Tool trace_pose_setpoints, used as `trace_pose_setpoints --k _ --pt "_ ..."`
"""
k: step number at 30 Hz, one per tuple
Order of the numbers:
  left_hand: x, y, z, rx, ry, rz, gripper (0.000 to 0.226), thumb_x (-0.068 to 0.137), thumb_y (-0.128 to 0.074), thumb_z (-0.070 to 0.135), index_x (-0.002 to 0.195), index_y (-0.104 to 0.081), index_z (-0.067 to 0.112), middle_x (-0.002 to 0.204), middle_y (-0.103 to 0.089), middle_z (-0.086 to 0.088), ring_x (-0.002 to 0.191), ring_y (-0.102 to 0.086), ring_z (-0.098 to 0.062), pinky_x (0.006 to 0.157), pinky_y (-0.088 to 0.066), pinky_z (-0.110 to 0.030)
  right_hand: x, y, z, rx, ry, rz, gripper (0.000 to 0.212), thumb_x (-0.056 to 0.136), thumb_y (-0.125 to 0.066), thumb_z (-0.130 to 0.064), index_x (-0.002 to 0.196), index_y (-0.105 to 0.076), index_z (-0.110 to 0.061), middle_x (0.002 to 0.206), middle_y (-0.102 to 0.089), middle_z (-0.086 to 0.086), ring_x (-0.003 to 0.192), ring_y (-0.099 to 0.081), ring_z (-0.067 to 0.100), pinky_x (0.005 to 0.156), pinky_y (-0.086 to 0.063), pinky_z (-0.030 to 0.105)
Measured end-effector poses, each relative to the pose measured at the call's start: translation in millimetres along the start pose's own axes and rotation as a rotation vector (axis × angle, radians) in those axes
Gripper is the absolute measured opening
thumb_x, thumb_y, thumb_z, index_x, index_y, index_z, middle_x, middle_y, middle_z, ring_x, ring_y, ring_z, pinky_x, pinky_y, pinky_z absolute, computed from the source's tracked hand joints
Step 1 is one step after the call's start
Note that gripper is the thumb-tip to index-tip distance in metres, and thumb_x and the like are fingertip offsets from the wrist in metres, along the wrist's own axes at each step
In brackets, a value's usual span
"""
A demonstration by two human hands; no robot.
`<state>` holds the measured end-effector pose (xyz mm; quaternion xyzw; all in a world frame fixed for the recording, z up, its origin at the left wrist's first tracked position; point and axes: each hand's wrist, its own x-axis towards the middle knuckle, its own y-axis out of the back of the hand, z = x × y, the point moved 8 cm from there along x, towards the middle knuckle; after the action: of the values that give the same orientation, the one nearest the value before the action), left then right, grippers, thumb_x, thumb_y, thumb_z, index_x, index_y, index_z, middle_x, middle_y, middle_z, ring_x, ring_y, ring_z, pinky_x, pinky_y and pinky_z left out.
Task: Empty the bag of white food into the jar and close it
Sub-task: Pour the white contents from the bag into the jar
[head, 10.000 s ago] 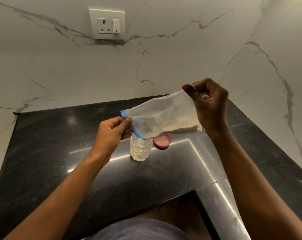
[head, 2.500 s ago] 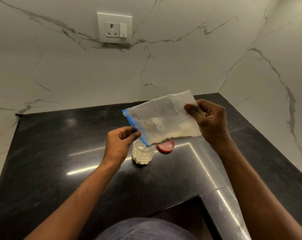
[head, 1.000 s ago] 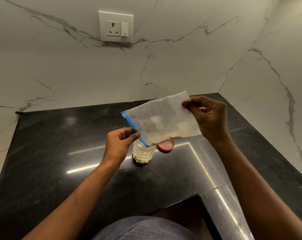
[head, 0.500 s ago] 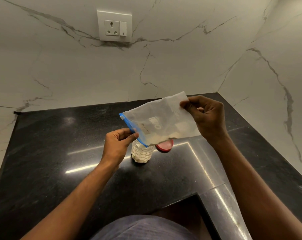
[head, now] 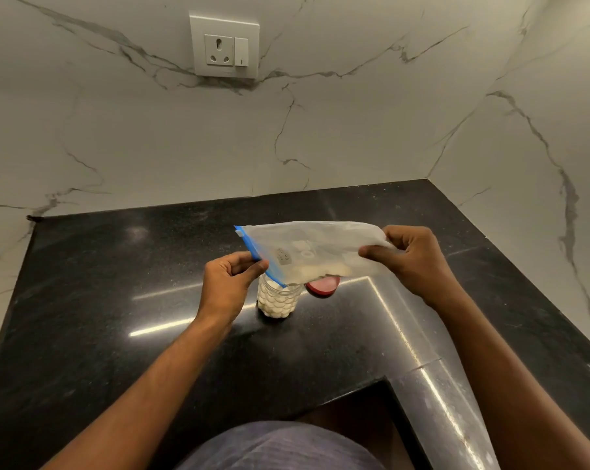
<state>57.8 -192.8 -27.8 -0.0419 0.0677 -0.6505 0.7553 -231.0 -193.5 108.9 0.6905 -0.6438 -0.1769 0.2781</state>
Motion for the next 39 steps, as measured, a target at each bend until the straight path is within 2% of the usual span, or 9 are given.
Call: trace_pose_setpoints --k 2,5,7,10,17,31,34,37,39 --pt "0 -1 1 0.002 0.002 0.001 0.021 0.090 -0.077 0.004 0.101 -0.078 0.022 0.096 -0.083 0.014 0.098 -0.078 -0.006 0.080 -0.060 -0.016 0 3 -5 0.007 0.041 0.080 0.013 0.088 -0.082 -0.021 0.081 -0.073 -0.016 0.082 -0.074 0.006 0.074 -0.071 0.022 0.068 -0.061 0.036" --pt "0 -1 2 -0.018 0.002 -0.003 0.021 0.090 -0.077 0.005 0.102 -0.078 0.021 0.099 -0.083 0.012 0.098 -0.078 -0.006 0.080 -0.060 -0.016 -2 1 -8 0.042 0.085 0.137 0.015 0.091 -0.078 -0.023 0.079 -0.070 -0.023 0.076 -0.071 0.001 0.066 -0.066 0.013 0.062 -0.055 0.031" --pt "-1 0 3 -0.026 -0.006 0.003 0.021 0.090 -0.077 0.005 0.104 -0.079 0.020 0.100 -0.083 0.011 0.098 -0.078 -0.006 0.080 -0.060 -0.015 -4 -5 -12 0.054 0.124 0.126 0.007 0.095 -0.074 -0.019 0.088 -0.074 -0.019 0.081 -0.073 0.003 0.071 -0.068 0.013 0.065 -0.058 0.036" --pt "-1 1 2 -0.032 -0.006 0.002 0.021 0.090 -0.076 0.005 0.106 -0.079 0.019 0.101 -0.083 0.012 0.099 -0.078 -0.006 0.079 -0.059 -0.014 -7 -12 -17 0.031 0.170 0.121 0.012 0.097 -0.070 -0.010 0.106 -0.075 -0.002 0.095 -0.076 0.015 0.087 -0.073 0.032 0.078 -0.062 0.055" --pt "-3 0 2 -0.039 -0.019 -0.016 0.023 0.091 -0.075 0.006 0.107 -0.079 0.022 0.103 -0.083 0.011 0.102 -0.078 -0.006 0.079 -0.059 -0.014 -4 -3 -23 0.057 0.158 0.178 0.017 0.097 -0.072 -0.013 0.106 -0.074 0.000 0.094 -0.076 0.018 0.086 -0.072 0.040 0.076 -0.058 0.063" --pt "-5 -4 1 -0.065 -0.012 -0.040 0.023 0.091 -0.075 0.003 0.102 -0.079 0.023 0.098 -0.083 0.013 0.099 -0.078 -0.005 0.077 -0.059 -0.013 -6 -10 -25 0.058 0.193 0.150 0.011 0.096 -0.072 -0.005 0.106 -0.076 -0.004 0.094 -0.077 0.009 0.086 -0.074 0.024 0.074 -0.063 0.039" --pt "-4 -4 -1 -0.059 -0.008 -0.030 0.024 0.091 -0.076 0.005 0.104 -0.079 0.025 0.099 -0.083 0.014 0.099 -0.077 -0.003 0.077 -0.058 -0.012 -5 0 -26 0.120 0.173 0.224 0.008 0.095 -0.075 -0.016 0.102 -0.076 -0.013 0.089 -0.076 0.001 0.078 -0.072 0.012 0.068 -0.058 0.029" --pt "-3 0 -4 -0.065 0.005 -0.007 0.023 0.091 -0.076 0.006 0.105 -0.079 0.024 0.101 -0.083 0.013 0.100 -0.078 -0.004 0.078 -0.058 -0.012 -6 -14 -19 0.070 0.089 0.072 0.036 0.087 -0.080 -0.031 0.118 -0.071 -0.015 0.107 -0.074 0.002 0.095 -0.072 0.016 0.078 -0.062 0.031" --pt "-2 4 -7 -0.074 0.021 0.020 0.022 0.091 -0.076 0.005 0.105 -0.079 0.022 0.101 -0.083 0.011 0.100 -0.078 -0.006 0.079 -0.059 -0.013 -10 -24 -9 0.005 0.017 -0.046 0.053 0.083 -0.085 -0.028 0.131 -0.064 -0.017 0.121 -0.068 -0.001 0.108 -0.067 0.016 0.088 -0.062 0.032"
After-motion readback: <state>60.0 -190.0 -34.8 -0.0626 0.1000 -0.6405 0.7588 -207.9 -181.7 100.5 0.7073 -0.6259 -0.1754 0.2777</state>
